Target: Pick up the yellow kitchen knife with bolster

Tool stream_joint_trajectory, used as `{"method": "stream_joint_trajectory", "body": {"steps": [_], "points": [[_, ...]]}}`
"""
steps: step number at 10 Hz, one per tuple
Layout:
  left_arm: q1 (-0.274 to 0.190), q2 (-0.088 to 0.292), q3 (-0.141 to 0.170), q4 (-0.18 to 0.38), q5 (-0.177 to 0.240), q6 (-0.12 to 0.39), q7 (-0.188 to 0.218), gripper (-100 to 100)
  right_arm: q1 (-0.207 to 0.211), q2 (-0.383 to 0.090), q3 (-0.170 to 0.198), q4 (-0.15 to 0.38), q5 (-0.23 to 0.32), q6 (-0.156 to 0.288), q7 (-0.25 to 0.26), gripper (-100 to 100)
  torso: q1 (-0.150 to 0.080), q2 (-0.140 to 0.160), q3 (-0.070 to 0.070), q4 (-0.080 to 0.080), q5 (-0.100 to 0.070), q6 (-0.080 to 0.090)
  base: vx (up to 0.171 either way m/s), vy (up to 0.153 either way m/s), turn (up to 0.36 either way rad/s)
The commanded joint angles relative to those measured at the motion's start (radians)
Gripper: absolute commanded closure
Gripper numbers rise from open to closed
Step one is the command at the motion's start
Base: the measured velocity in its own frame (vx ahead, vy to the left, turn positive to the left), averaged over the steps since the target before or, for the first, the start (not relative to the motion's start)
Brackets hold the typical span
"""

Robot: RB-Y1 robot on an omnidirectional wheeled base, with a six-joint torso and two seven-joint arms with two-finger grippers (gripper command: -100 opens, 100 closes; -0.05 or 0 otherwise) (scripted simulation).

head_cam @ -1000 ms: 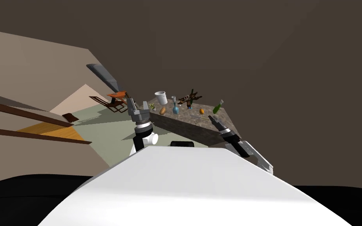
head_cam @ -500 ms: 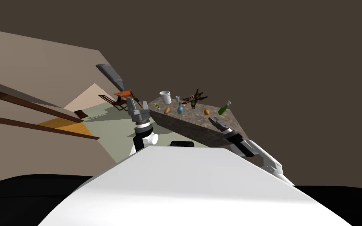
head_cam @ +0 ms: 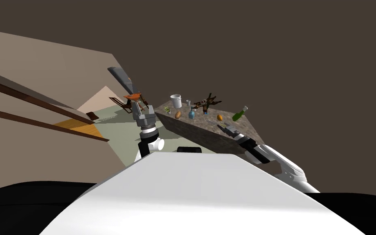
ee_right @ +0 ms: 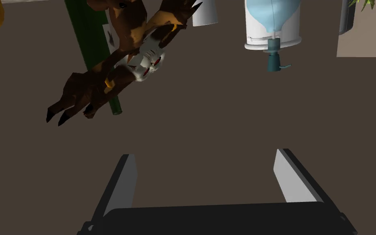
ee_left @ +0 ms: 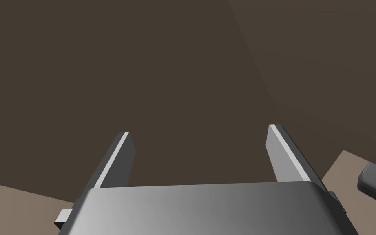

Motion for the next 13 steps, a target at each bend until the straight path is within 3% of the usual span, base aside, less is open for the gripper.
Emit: {"method": "stream_joint_trajectory", "body": {"steps": [1,5,7,10,13], "points": [[0.000,0.000,0.000,0.000,0.000,0.000,0.000,0,0.010,-0.050,-0.001,0.026,0.027,0.001,0.019,-100,0.000,0.000,0.000,0.000,0.000,0.000,0.020,0.094,0.104],[0.000,0.000,0.000,0.000,0.000,0.000,0.000,0,0.029,-0.146,0.001,0.078,0.074,0.007,0.044,-100,0.002,-0.002,-0.001,0.000,0.000,0.000,0.044,0.112,0.077],[0.000,0.000,0.000,0.000,0.000,0.000,0.000,0,0.052,-0.217,0.007,0.134,0.122,0.015,0.062,-100,0.000,0.000,0.000,0.000,0.000,0.000,0.035,0.094,0.114],[0.000,0.000,0.000,0.000,0.000,0.000,0.000,0,0.065,-0.272,0.011,0.163,0.145,0.019,0.069,-100,0.000,-0.002,-0.001,0.000,0.000,0.000,0.046,0.079,0.040],[0.000,0.000,0.000,0.000,0.000,0.000,0.000,0,0.110,-0.378,0.029,0.250,0.215,0.037,0.082,-100,0.000,-0.002,-0.001,-0.001,0.000,0.000,0.071,0.093,0.091]]}}
